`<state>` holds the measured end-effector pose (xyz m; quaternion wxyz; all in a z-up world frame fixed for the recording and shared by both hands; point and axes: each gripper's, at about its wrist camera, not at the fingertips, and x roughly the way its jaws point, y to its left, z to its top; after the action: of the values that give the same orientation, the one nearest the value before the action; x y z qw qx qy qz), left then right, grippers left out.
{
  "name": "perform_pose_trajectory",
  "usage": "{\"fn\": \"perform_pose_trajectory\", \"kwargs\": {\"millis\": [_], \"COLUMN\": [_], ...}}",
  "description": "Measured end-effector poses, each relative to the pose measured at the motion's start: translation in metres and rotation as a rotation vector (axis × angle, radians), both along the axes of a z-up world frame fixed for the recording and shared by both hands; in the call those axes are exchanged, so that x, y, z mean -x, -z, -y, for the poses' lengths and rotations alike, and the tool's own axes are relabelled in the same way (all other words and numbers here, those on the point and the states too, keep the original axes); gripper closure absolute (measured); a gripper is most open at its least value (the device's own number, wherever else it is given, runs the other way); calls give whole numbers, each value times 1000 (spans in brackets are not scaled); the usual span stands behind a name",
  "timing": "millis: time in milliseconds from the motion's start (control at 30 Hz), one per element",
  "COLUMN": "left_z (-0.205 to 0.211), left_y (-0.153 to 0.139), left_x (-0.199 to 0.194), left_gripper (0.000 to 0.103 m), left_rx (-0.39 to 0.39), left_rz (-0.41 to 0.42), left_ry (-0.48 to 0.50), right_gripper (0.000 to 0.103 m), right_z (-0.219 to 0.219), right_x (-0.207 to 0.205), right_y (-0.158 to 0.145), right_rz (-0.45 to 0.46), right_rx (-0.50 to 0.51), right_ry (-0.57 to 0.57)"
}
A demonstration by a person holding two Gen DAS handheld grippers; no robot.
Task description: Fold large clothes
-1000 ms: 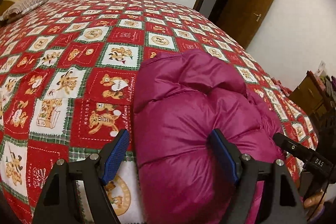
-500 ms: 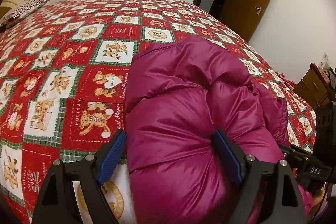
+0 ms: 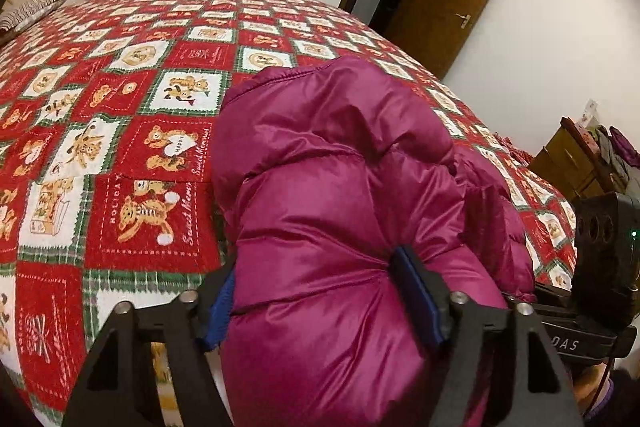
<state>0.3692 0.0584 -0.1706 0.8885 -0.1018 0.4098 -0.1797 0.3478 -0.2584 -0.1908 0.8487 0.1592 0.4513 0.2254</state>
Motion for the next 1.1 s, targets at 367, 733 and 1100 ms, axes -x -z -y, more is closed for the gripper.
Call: {"fn": "perform_pose_trajectory", "kwargs": {"millis": [367,733,1100], "left_z": [7,87,181], "left_y": [-12,-50,-56], "left_x": [44,57,22], "left_gripper": [47,47,47], "left_rx": [115,142,122], "left_rz": [6,60,87], "left_ry": [16,167,212], "right_gripper": [68,70,70], "right_z": [5,76,162], "right_x": [49,95,82], "right_y": [-19,-60,-79], "right_rz": [31,114,172], "right_rx": [15,29,128], "right_ry": [47,155,252]}}
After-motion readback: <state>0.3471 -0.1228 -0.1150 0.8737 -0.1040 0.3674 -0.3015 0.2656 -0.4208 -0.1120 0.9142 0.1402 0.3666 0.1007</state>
